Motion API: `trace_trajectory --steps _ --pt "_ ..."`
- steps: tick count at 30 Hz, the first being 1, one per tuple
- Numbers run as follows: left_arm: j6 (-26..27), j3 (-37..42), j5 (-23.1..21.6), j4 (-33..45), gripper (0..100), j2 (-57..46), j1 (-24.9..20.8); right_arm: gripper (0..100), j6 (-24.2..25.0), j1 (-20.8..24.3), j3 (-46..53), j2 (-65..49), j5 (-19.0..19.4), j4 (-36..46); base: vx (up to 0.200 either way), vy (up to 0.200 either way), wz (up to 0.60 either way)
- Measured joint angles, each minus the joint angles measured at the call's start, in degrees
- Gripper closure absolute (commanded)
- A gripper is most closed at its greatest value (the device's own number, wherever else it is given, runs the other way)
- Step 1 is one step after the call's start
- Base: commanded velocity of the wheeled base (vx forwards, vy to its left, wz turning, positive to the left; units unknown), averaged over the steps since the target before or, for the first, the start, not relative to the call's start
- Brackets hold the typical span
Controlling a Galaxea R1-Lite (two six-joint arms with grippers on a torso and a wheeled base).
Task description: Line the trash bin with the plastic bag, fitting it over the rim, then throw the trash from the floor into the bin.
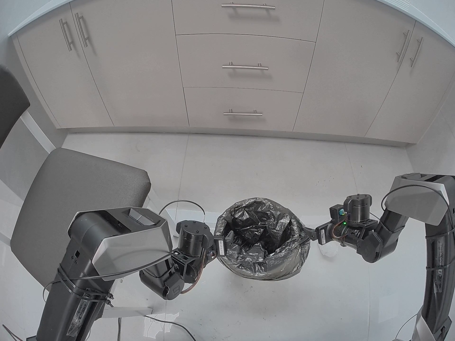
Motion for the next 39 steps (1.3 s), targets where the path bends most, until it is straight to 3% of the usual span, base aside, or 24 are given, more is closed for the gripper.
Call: trace_trajectory --steps 8,16,24,31,39 --pt "-1.38 2.23 0.04 0.0 0 -2.68 -1.4 0 3.57 0.91 4.36 -8.18 0.0 -0.4 0.0 0.0 0.0" --pt "-2.08 3.9 0.0 -0.01 0 -5.13 -2.15 0 5.91 5.0 4.13 -11.19 -0.11 0.06 0.0 0.0 0.0" --pt "-2.15 3.83 0.0 0.0 0 -5.33 -2.11 0 5.89 8.39 -6.19 -4.24 -2.5 1.62 0.0 0.0 0.0" --pt "-2.17 3.72 -0.02 -0.04 0 -5.32 -2.08 0 5.81 9.13 -16.75 4.46 -5.22 5.05 0.0 0.0 0.0" --pt "-2.13 3.68 -0.07 -0.06 0 -5.02 -2.12 0 5.56 8.87 -22.16 9.87 -6.39 6.84 0.0 0.0 0.0"
